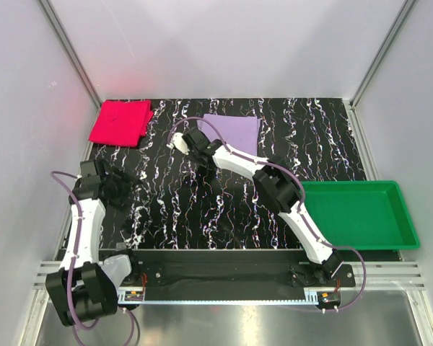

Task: Fold and stack the t-shirts
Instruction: Neatly place the folded tshirt to the corner

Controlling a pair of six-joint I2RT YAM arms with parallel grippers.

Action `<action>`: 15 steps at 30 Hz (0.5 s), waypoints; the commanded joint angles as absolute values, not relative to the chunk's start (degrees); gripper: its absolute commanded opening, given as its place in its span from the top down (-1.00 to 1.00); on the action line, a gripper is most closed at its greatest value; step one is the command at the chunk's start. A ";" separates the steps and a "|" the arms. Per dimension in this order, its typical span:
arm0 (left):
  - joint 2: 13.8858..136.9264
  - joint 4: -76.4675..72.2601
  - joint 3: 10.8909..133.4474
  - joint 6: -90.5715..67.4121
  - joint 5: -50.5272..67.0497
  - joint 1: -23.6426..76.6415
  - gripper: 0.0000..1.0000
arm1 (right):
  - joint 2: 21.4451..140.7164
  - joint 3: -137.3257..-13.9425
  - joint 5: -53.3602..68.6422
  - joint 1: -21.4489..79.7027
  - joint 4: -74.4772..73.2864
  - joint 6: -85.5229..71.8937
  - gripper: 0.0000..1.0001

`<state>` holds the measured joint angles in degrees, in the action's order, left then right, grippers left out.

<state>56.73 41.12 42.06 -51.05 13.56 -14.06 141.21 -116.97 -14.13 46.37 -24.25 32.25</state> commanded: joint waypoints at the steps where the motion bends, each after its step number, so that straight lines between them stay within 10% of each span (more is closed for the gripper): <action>1: 58.62 34.64 43.69 -51.15 20.12 -14.50 -0.48 | 140.63 -117.07 -13.98 46.67 -23.03 30.59 0.25; 15: 77.68 6.00 42.97 -59.50 37.18 -14.06 -0.77 | 133.77 -117.77 -9.23 45.62 -25.05 25.31 1.00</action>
<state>75.02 16.47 41.39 -55.86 31.77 -14.22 139.39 -116.88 -11.99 45.95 -25.19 27.46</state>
